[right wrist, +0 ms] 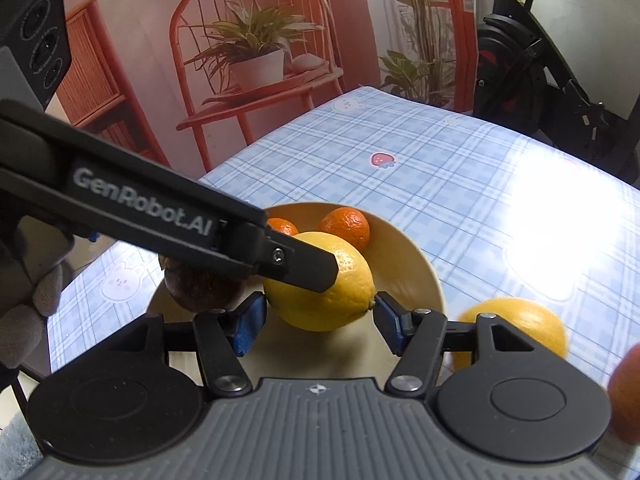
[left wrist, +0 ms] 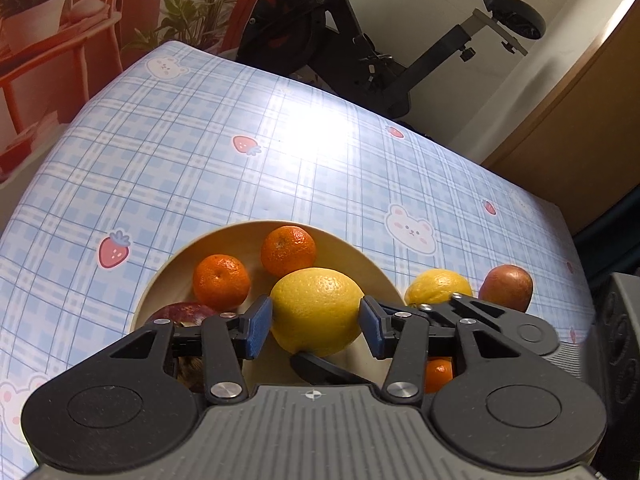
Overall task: Organize fruits
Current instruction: 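Carry the lemon with the left gripper over the cream plate, then lower the lemon into the plate and open the left gripper, then move the left gripper to the red apple beside the pile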
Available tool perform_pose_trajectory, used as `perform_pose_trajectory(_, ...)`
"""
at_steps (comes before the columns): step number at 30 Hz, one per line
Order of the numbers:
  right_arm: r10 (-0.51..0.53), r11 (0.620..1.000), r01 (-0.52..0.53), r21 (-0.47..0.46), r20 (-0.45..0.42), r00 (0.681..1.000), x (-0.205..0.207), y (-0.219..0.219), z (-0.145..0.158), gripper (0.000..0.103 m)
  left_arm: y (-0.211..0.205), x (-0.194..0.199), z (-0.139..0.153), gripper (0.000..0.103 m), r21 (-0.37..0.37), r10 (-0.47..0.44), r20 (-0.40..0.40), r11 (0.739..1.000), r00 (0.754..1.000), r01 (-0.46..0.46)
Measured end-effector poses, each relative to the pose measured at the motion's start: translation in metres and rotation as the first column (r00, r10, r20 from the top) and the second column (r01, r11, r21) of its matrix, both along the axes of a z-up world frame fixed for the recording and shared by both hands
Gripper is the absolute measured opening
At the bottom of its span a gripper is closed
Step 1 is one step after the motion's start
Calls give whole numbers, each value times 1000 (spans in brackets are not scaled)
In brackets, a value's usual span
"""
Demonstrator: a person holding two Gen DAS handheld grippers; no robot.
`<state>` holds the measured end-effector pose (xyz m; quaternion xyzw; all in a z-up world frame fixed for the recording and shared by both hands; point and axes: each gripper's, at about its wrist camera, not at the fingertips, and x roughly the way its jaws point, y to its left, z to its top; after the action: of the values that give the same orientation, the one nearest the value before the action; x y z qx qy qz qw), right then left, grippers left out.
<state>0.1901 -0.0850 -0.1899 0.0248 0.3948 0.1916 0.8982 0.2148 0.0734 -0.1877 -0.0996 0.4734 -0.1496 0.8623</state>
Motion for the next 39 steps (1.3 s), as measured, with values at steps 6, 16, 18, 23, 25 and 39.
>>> perform_pose_trajectory(6,-51,999,52,-9,34,998,-27,-21,14,62,-11,-1,0,52,47,-3,20,999,1000,2)
perform_pose_trajectory(16,-214,977,215,1,90,973,-79,-87,38,62,-22,-6,3,53,103,12,43,995,999,-16)
perform_pose_trajectory(18,-243,969,245,-11,95,965,-87,-98,39,62,-25,-7,3,55,113,17,49,993,999,-22)
perform_pose_trajectory(23,-315,949,315,10,73,946,-103,-123,35,62,-30,-8,4,55,141,22,61,990,998,-30)
perform_pose_trajectory(25,-326,945,325,12,69,943,-107,-128,33,60,-30,-9,5,55,139,30,60,990,998,-38)
perform_pose_trajectory(39,-318,947,321,-16,97,943,-129,-137,37,53,-65,-47,37,55,136,-116,179,986,977,93)
